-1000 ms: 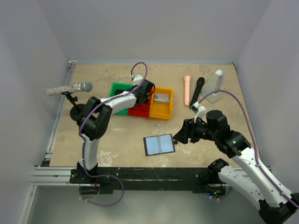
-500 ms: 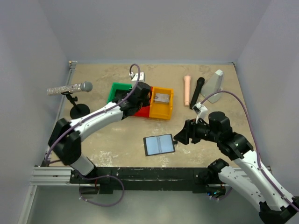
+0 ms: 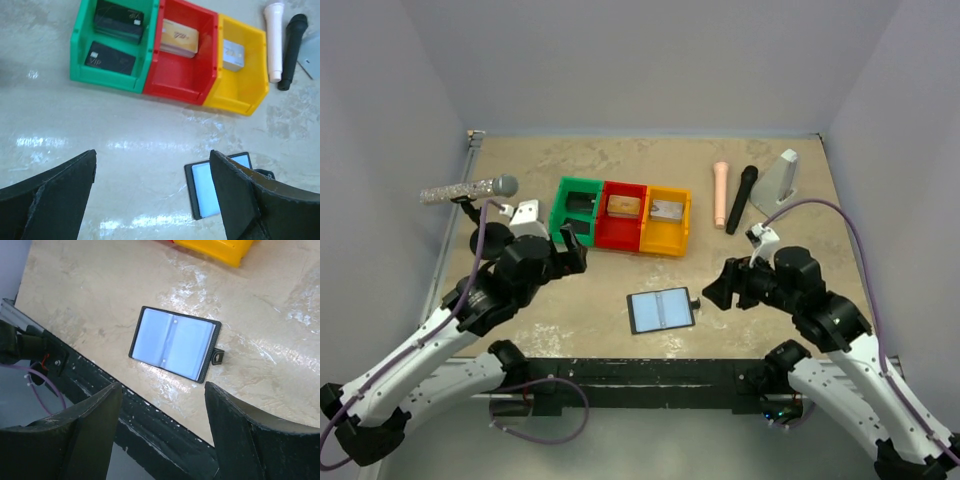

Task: Take the credit cards out of the card holder
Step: Reset both arms

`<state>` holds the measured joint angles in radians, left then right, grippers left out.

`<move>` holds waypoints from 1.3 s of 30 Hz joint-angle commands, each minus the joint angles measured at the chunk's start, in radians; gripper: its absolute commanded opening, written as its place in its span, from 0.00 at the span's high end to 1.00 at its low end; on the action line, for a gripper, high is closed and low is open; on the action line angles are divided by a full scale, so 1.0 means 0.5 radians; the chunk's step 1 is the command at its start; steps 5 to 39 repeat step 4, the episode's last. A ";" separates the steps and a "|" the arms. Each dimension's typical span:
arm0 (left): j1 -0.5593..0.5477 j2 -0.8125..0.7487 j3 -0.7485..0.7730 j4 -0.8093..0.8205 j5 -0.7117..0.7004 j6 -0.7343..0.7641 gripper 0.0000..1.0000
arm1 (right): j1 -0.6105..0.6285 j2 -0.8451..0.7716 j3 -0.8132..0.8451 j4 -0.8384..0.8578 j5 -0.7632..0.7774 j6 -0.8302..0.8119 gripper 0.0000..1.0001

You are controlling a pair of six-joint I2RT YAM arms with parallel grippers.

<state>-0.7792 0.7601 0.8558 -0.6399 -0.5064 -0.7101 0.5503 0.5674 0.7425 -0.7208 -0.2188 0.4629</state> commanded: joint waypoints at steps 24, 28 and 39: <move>0.006 -0.069 -0.006 -0.383 -0.018 -0.191 0.00 | -0.005 0.010 0.037 0.003 0.155 -0.036 0.29; 0.006 -0.069 -0.006 -0.383 -0.018 -0.191 0.00 | -0.005 0.010 0.037 0.003 0.155 -0.036 0.29; 0.006 -0.069 -0.006 -0.383 -0.018 -0.191 0.00 | -0.005 0.010 0.037 0.003 0.155 -0.036 0.29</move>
